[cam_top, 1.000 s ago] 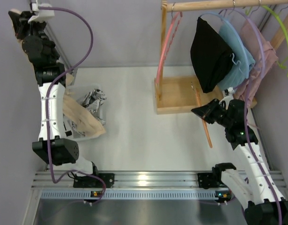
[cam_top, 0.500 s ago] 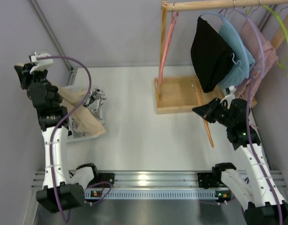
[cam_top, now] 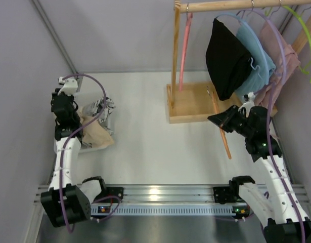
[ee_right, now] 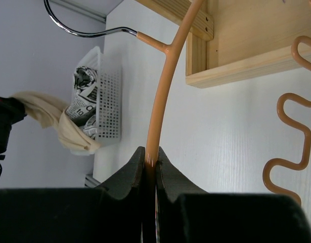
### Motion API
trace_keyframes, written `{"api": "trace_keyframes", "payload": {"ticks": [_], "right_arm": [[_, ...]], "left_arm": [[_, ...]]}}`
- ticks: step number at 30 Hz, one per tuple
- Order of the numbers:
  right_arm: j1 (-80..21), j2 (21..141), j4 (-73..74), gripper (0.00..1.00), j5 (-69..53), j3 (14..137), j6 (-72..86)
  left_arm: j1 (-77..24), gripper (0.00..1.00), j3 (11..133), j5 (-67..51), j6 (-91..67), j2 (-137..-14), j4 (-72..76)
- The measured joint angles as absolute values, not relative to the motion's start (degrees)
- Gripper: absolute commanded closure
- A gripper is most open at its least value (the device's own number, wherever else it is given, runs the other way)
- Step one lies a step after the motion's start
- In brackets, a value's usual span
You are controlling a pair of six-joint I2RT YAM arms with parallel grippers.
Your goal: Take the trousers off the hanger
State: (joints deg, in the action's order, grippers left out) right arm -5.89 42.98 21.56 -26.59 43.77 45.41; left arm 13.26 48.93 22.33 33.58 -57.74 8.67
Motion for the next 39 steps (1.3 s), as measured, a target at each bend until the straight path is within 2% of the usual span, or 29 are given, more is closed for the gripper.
{"api": "trace_keyframes", "payload": {"ticks": [4, 5, 6, 8, 9, 11, 13, 14, 18, 27, 31, 39], "right_arm": [[-5.9, 43.2, 21.7, 1.0, -26.6, 44.8, 45.4], [-5.9, 43.3, 21.8, 1.0, -26.6, 45.1, 45.3], [-5.9, 43.3, 21.9, 1.0, -26.5, 45.2, 45.3], [-5.9, 43.3, 22.4, 1.0, -26.6, 45.8, 45.0], [-5.9, 43.3, 22.6, 1.0, -26.5, 46.2, 44.9], [-5.9, 43.0, 23.5, 1.0, -26.6, 47.3, 44.5], [-5.9, 42.5, 24.1, 1.0, -26.6, 48.2, 44.0], [-5.9, 42.2, 24.3, 1.0, -26.7, 48.8, 43.6], [-5.9, 40.8, 25.8, 1.0, -26.9, 50.9, 42.3], [-5.9, 41.1, 31.7, 1.0, -28.8, 61.4, 39.7], [-5.9, 43.3, 32.1, 1.0, -29.5, 66.9, 40.1], [-5.9, 49.6, 23.1, 1.0, -32.3, 67.6, 50.8]], "left_arm": [[13.3, 1.0, 49.5, 20.1, 30.4, -64.7, 8.4], [13.3, 0.93, 50.0, 19.7, 29.6, -66.8, 8.3], [13.3, 0.91, 50.3, 19.3, 29.0, -68.1, 8.2], [13.2, 0.75, 51.0, 18.8, 27.7, -70.5, 6.7], [13.2, 0.59, 51.7, 18.6, 26.6, -71.3, 4.9], [13.2, 0.44, 53.3, 18.3, 24.7, -72.1, 1.6], [13.2, 0.22, 55.6, 17.5, 22.7, -72.1, -2.6], [13.2, 0.16, 56.9, 17.0, 21.8, -72.0, -4.3], [13.2, 0.02, 60.8, 14.4, 18.3, -69.8, -11.3], [13.2, 0.02, 71.9, 7.6, 13.5, -61.5, -28.5], [13.2, 0.02, 77.1, 1.9, 12.1, -58.4, -31.0], [13.1, 0.02, 80.9, -12.6, 5.8, -56.4, -32.3]]}}
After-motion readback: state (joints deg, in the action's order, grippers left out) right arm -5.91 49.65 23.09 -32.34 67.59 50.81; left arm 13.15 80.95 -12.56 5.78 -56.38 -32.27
